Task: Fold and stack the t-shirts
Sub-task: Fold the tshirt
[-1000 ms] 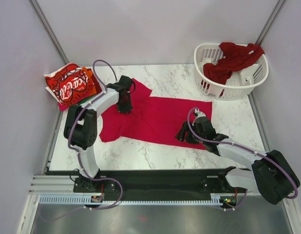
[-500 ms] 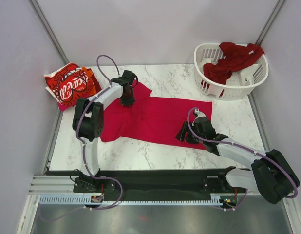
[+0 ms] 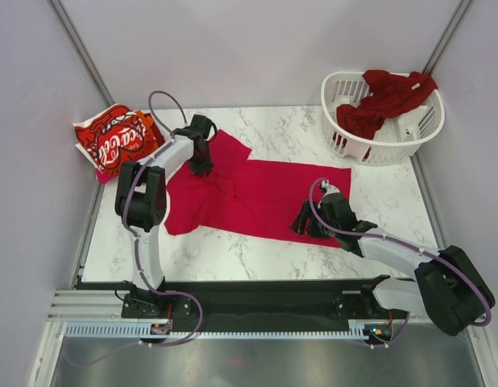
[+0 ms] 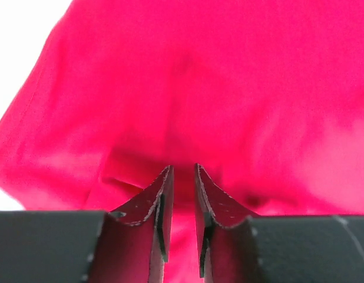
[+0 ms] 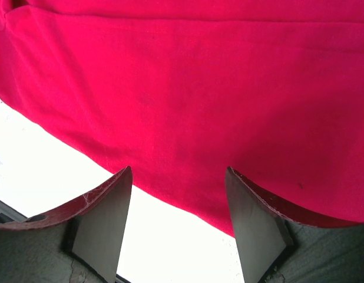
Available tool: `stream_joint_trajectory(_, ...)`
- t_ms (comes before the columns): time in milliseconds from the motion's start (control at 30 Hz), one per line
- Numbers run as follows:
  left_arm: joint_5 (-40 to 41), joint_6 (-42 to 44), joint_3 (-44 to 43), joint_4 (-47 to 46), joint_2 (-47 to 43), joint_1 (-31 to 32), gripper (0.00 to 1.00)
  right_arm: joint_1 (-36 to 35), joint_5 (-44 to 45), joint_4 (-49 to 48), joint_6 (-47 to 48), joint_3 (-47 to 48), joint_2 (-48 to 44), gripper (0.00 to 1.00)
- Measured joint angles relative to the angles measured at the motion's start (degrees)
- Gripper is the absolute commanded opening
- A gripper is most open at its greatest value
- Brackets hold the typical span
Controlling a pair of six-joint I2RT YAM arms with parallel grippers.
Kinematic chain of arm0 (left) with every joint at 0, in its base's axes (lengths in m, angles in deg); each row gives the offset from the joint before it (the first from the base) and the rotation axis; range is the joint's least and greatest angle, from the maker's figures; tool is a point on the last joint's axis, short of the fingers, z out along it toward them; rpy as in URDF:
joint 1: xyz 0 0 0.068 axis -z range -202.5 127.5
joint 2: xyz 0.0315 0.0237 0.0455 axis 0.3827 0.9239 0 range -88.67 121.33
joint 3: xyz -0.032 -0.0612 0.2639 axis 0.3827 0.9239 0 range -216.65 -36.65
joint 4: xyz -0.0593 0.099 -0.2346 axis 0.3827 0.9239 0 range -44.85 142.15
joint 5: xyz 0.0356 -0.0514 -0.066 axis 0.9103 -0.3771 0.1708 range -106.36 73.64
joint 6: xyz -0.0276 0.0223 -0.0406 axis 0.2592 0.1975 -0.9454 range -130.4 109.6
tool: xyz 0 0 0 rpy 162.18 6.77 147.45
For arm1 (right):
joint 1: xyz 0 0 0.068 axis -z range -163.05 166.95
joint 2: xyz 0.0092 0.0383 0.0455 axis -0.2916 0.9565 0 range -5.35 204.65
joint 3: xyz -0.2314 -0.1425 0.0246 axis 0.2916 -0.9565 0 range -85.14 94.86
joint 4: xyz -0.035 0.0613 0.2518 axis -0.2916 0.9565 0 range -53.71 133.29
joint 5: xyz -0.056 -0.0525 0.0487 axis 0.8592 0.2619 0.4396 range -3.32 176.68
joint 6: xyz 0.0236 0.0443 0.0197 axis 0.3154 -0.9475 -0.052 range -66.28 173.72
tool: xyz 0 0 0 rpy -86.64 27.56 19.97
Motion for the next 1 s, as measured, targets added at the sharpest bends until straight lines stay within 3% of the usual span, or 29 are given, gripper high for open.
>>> stream_joint_trajectory(200,1.5,-3.0,15.2,-1.3,-19.6,1.4,0.3,0.0,0.0,0.0,0.0,-0.2,-0.8,0.72)
stream_joint_trajectory(367,1.5,-7.2,31.1,-3.7,-32.8,1.5,0.31,0.2,0.3,1.0,0.0,-0.8,-7.3,0.72)
stream_joint_trajectory(533,-0.4,-9.8,42.9,-5.6,-34.1,1.0,0.31,3.1,1.2,4.4,0.1,0.1,-11.5,0.71)
stream_joint_trajectory(833,-4.7,-11.6,45.7,-9.4,-32.0,-0.7,0.3,13.1,-1.4,13.3,0.6,-0.8,-8.3,0.71)
stream_joint_trajectory(1000,-5.5,-13.5,50.4,-13.7,-36.3,-1.1,0.3,15.2,-1.0,19.0,-1.0,-1.2,-9.9,0.73)
